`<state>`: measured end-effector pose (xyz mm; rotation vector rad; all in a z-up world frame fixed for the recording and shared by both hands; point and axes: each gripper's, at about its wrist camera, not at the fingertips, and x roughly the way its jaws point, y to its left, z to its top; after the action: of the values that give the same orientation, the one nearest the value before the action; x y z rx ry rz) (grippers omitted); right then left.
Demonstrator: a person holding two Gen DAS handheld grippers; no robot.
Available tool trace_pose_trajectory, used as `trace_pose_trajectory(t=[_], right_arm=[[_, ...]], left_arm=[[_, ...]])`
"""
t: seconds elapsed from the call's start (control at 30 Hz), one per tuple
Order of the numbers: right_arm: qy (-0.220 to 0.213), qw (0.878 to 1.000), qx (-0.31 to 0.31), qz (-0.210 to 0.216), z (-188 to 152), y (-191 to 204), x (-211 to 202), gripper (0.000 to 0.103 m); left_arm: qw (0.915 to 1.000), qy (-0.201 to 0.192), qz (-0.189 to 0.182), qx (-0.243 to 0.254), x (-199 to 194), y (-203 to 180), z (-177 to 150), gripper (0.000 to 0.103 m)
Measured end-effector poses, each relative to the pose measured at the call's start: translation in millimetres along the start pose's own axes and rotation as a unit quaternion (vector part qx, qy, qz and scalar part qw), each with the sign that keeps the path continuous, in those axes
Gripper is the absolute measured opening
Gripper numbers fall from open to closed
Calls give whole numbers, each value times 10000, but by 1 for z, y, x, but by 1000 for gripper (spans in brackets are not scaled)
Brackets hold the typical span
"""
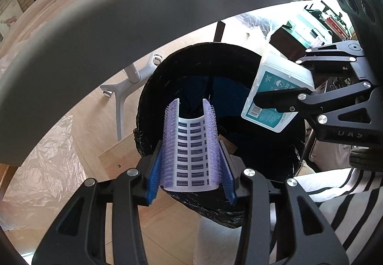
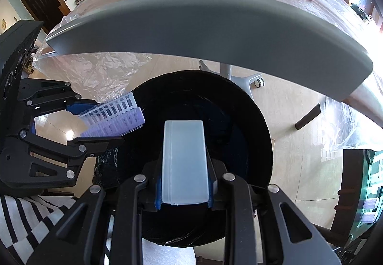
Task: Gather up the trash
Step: 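Open the right tool over the bin, dropping the white container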
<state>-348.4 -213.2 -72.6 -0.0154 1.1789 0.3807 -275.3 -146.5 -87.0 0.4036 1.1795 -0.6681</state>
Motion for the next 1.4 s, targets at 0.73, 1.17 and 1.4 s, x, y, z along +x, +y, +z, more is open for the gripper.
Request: trace_pose_trajectory(t=[0.73, 1.17, 1.4], right_arm=[[115, 9999, -63, -75, 0, 2, 4, 26], [205, 9996, -4, -174, -4, -4, 13, 26], [220, 9995, 26, -211, -3, -8, 14, 26]], left_arm=[[9998, 98, 13, 176, 9, -4, 3, 44], [9995, 157, 98, 253, 16, -7, 4, 44], [9993, 184, 116, 313, 19, -7, 3, 44]])
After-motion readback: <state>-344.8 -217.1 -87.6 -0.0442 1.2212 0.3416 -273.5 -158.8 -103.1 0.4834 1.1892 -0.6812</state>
